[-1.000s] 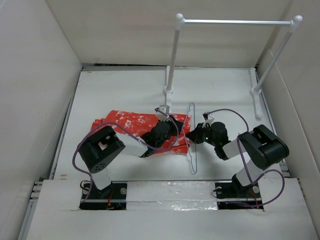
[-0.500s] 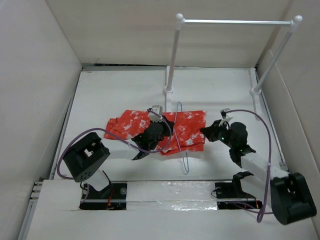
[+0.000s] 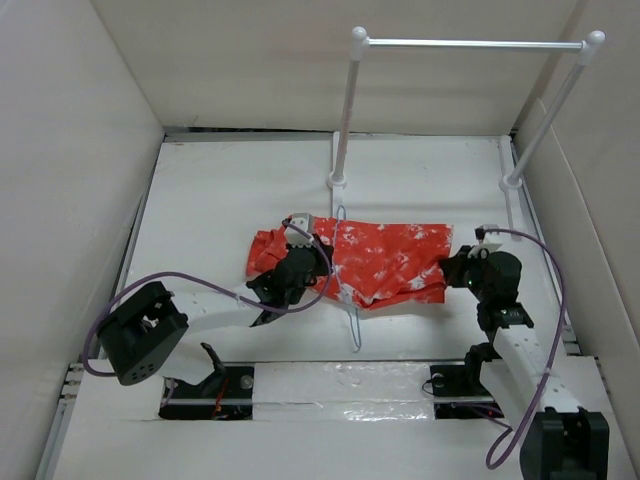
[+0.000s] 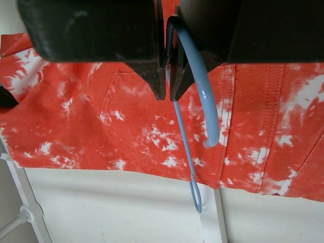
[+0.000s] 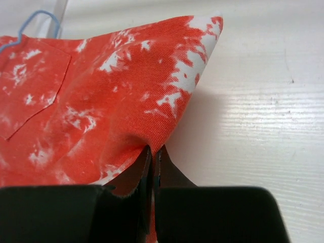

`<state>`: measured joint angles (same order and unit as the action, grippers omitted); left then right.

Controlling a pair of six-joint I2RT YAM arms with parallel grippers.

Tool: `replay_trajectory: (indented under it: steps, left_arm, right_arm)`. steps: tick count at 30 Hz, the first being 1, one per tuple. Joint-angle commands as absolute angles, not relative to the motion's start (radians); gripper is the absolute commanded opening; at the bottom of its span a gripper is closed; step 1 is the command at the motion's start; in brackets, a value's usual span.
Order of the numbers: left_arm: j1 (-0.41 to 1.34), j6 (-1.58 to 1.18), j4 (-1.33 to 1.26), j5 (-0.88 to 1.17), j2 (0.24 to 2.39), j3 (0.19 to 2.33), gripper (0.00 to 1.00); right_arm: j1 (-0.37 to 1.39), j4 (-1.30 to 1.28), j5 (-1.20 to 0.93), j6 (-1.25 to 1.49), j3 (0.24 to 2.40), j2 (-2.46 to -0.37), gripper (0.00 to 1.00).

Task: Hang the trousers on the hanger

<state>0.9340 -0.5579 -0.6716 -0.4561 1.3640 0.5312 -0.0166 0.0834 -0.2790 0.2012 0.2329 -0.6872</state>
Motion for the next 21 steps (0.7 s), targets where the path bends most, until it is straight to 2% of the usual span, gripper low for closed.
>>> replay_trajectory:
  steps: [1, 12, 21]
  left_arm:
    - [0.93, -0.502, -0.635, -0.476, 1.335, 0.515, 0.0]
    - [0.969, -0.365, -0.629, -0.456, 1.37, 0.679, 0.0]
    - [0.969, -0.313, -0.624, -0.422, 1.341, 0.721, 0.0]
  right_arm:
    - [-0.025, 0.135, -0.291, 0.173, 0.267, -0.728, 0.0]
    - [-0.025, 0.187, -0.313, 0.178, 0.267, -0.845, 0.0]
    - [-0.025, 0.181, -0.298, 0.178, 0.278, -0.864, 0.0]
